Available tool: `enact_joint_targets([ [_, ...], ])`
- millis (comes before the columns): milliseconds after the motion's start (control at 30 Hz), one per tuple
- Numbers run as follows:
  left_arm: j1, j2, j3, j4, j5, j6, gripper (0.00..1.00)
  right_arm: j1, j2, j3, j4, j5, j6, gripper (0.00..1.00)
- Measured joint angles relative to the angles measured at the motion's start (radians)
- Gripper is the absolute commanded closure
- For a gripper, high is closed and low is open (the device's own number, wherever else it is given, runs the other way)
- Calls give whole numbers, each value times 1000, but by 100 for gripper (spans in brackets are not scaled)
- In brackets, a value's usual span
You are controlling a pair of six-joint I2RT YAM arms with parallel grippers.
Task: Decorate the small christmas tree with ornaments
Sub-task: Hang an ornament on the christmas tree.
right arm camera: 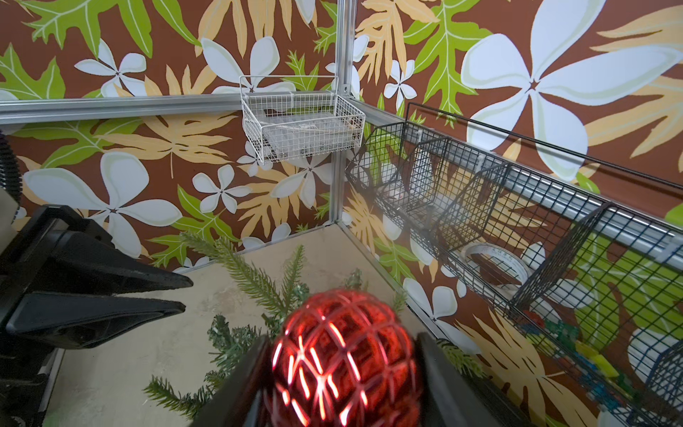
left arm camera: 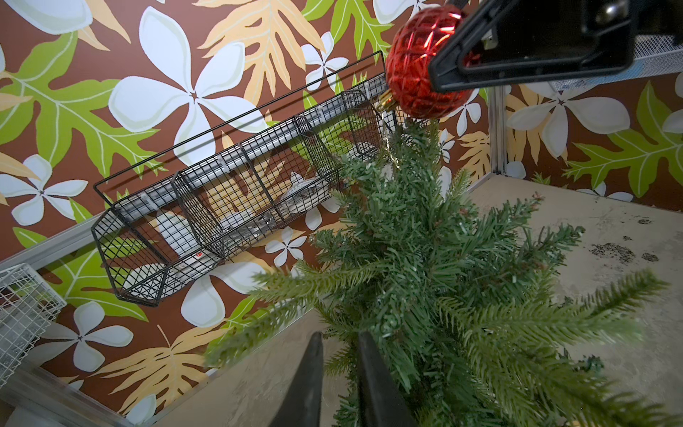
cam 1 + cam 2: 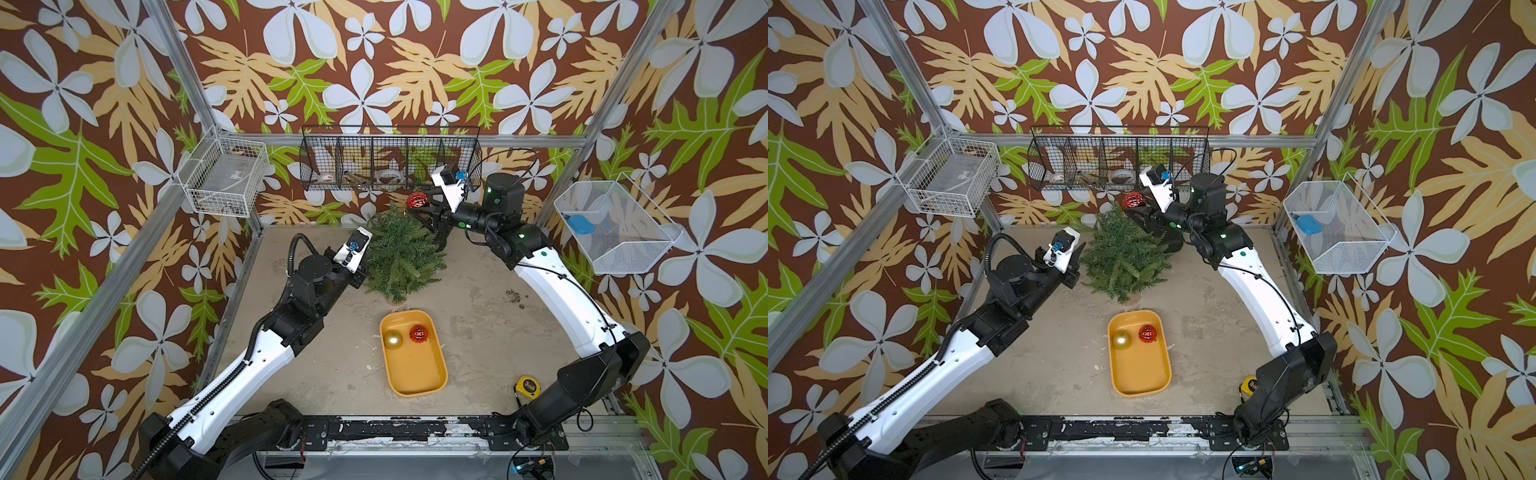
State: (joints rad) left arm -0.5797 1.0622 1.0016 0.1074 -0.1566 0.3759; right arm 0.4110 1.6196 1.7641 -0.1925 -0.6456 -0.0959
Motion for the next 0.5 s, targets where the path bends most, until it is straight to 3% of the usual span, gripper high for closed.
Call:
enact_joint_targets([
  [500,0,-3,0,-2,0,0,81,0,-27,-18,-10,44,-36,54],
])
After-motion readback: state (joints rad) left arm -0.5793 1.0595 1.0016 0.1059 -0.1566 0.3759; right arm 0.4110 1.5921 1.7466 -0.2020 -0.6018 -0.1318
